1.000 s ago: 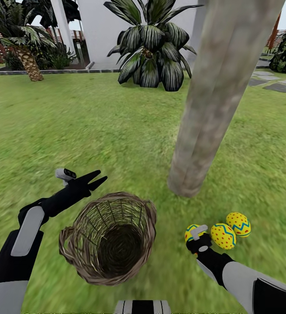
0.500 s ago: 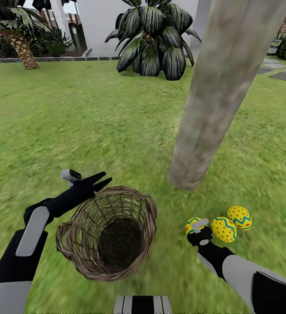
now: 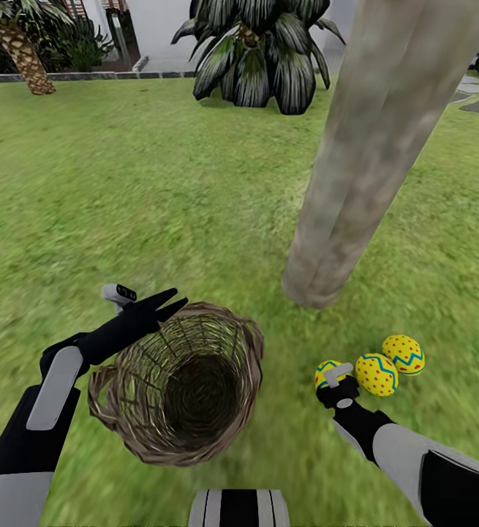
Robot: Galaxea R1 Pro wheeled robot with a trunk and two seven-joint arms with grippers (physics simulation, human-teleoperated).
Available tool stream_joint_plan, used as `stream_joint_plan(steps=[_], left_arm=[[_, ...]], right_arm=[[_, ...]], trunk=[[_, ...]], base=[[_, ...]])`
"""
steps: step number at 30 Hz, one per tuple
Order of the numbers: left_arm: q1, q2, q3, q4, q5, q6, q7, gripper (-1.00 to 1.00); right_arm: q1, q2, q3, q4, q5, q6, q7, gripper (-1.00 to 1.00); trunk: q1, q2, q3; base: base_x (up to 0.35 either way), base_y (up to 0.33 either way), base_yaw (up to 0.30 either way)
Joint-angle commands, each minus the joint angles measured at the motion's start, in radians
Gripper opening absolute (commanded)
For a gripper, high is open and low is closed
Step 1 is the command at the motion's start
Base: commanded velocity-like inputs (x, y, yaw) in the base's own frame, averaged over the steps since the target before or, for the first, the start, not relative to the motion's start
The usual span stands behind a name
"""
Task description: Take the three Easter eggs out of the wicker basket on the lawn in the garden, then place them on the lawn next to a single tree (choose any tree) so that all three eggs are next to the same tree and none are left in the basket.
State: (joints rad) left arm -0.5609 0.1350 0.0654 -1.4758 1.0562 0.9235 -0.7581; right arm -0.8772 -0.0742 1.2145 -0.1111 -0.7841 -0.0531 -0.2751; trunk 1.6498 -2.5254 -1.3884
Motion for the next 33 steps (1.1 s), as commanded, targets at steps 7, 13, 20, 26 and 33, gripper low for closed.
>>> stream_joint_plan(steps=[7, 13, 20, 26, 33], left_arm=[[0.000, 0.000, 0.001, 0.000, 0.001, 0.005, -0.002, 1.00], [0.000, 0.000, 0.001, -0.001, 0.001, 0.005, -0.002, 1.00], [0.000, 0.000, 0.002, -0.001, 0.001, 0.005, -0.004, 1.00], [0.000, 0.000, 0.002, -0.001, 0.001, 0.006, -0.004, 1.00], [0.010, -0.012, -0.010, -0.012, 0.010, -0.006, 0.006, 1.00]], right_arm=[[-0.004, -0.001, 0.008, -0.002, -0.010, -0.002, -0.004, -1.00], [-0.011, -0.001, 0.009, -0.002, -0.010, -0.002, -0.004, -1.00], [-0.014, -0.003, 0.008, -0.004, -0.010, -0.004, -0.004, -1.00], [-0.021, -0.007, 0.006, -0.004, -0.010, -0.005, -0.004, -1.00], [-0.041, -0.007, 0.011, 0.001, -0.003, -0.012, -0.013, -1.00]], trunk=[[0.003, -0.002, -0.028], [0.006, -0.003, -0.051], [0.007, -0.004, -0.063], [0.007, -0.004, -0.063], [0.006, -0.004, -0.062]], base=[[0.000, 0.000, 0.000], [0.000, 0.000, 0.000], [0.000, 0.000, 0.000], [0.000, 0.000, 0.000], [0.000, 0.000, 0.000]])
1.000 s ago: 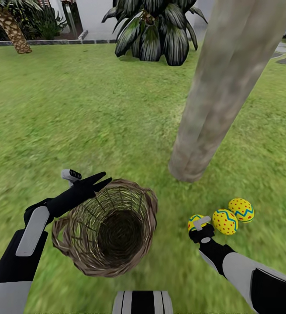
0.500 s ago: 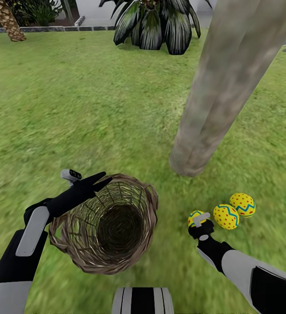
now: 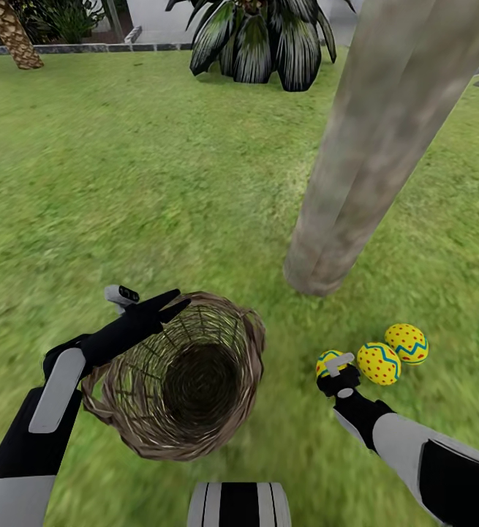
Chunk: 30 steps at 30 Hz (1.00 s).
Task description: Take the three Easter eggs out of the wicker basket on the lawn in the garden, then place them on the lawn next to a single tree (choose any tree) so that all three eggs are next to the same tree and none are left in the basket.
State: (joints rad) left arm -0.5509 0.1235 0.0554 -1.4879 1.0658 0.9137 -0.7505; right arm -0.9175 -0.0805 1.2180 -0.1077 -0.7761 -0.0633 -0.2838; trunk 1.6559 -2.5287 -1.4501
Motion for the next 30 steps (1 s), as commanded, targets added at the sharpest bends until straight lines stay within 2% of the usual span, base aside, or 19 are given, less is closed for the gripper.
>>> stream_joint_plan(steps=[1, 6, 29, 30], left_arm=[[-0.001, -0.004, -0.005, 0.000, 0.001, 0.003, 0.004, 1.00], [0.000, -0.015, -0.032, -0.003, 0.000, 0.004, 0.015, 1.00], [0.000, -0.016, -0.034, -0.004, 0.000, 0.004, 0.014, 1.00], [0.000, -0.016, -0.034, -0.005, 0.000, 0.004, 0.014, 1.00]], right_arm=[[-0.003, -0.001, 0.006, -0.002, -0.016, -0.002, -0.004, -1.00], [-0.016, -0.013, 0.004, -0.002, -0.020, 0.000, -0.008, -1.00], [-0.017, -0.013, 0.005, -0.003, -0.019, 0.005, -0.007, -1.00], [-0.017, -0.014, 0.005, -0.003, -0.019, 0.005, -0.007, 1.00]], trunk=[[0.000, 0.000, -0.001], [0.000, 0.000, -0.001], [0.000, 0.000, -0.001], [0.000, 0.000, -0.001]], base=[[0.000, 0.000, 0.000], [0.000, 0.000, 0.000], [0.000, 0.000, 0.000], [0.000, 0.000, 0.000]])
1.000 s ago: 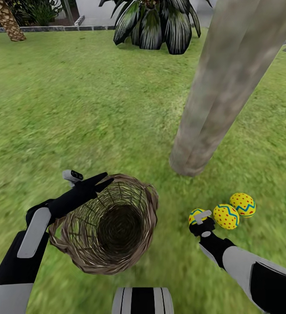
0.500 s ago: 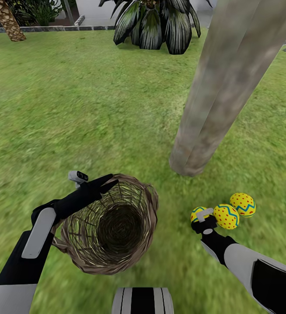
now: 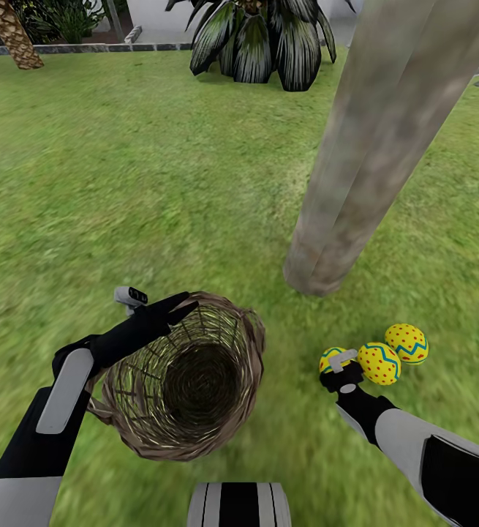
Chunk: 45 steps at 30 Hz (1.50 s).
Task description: Take the three Easter eggs out of the wicker basket on the lawn in the garden, then place them on the lawn next to a single tree (choose any tree) so that all three eggs are next to the same tree and none are left in the basket.
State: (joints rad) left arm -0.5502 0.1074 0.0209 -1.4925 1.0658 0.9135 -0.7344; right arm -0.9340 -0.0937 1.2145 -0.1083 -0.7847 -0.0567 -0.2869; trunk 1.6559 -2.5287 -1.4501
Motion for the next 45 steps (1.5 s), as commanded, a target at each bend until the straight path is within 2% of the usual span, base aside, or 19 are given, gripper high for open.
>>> stream_joint_plan(steps=[1, 19, 45], left_arm=[[0.000, 0.000, 0.001, 0.000, 0.000, 0.005, -0.003, 1.00], [0.000, 0.000, 0.001, 0.000, 0.000, 0.005, -0.003, 1.00], [0.000, 0.000, -0.001, 0.000, 0.000, 0.005, -0.003, 1.00]], right_arm=[[0.000, -0.001, 0.008, -0.002, -0.011, -0.002, -0.004, 1.00], [0.000, -0.001, 0.008, -0.002, -0.011, 0.000, -0.005, 1.00], [0.000, -0.001, 0.008, -0.002, -0.011, 0.000, -0.003, 1.00]], trunk=[[0.000, 0.000, -0.001], [0.000, 0.000, -0.001], [-0.012, 0.006, 0.100]], base=[[0.000, 0.000, 0.000], [0.000, 0.000, 0.000], [0.000, 0.000, 0.000]])
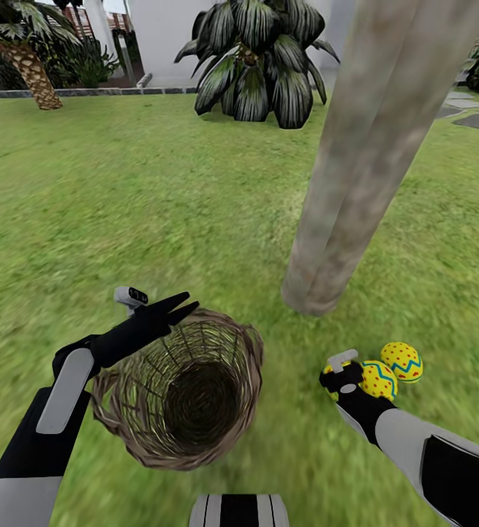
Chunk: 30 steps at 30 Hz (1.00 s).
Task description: Take the three Easter eggs out of the wicker basket on the lawn in the garden, then place them on the lawn next to a single tree (choose any tree) so that all three eggs are next to the same tree and none are left in the basket.
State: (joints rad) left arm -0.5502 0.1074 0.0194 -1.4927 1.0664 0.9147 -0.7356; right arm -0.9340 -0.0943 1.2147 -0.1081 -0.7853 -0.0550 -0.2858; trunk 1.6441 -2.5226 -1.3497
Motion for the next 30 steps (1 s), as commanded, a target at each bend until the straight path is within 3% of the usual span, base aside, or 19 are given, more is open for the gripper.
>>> stream_joint_plan(steps=[1, 30], left_arm=[[0.000, 0.000, 0.001, 0.000, 0.000, 0.004, -0.002, 1.00], [-0.003, 0.000, -0.011, 0.000, 0.000, 0.013, -0.001, 1.00]], right_arm=[[0.000, -0.001, 0.008, -0.002, -0.011, -0.002, -0.004, 1.00], [0.000, 0.004, 0.006, -0.006, -0.011, 0.001, 0.004, 1.00]], trunk=[[-0.001, 0.000, 0.003], [-0.013, 0.007, 0.112]], base=[[0.000, 0.000, 0.000], [0.000, 0.000, 0.000]])
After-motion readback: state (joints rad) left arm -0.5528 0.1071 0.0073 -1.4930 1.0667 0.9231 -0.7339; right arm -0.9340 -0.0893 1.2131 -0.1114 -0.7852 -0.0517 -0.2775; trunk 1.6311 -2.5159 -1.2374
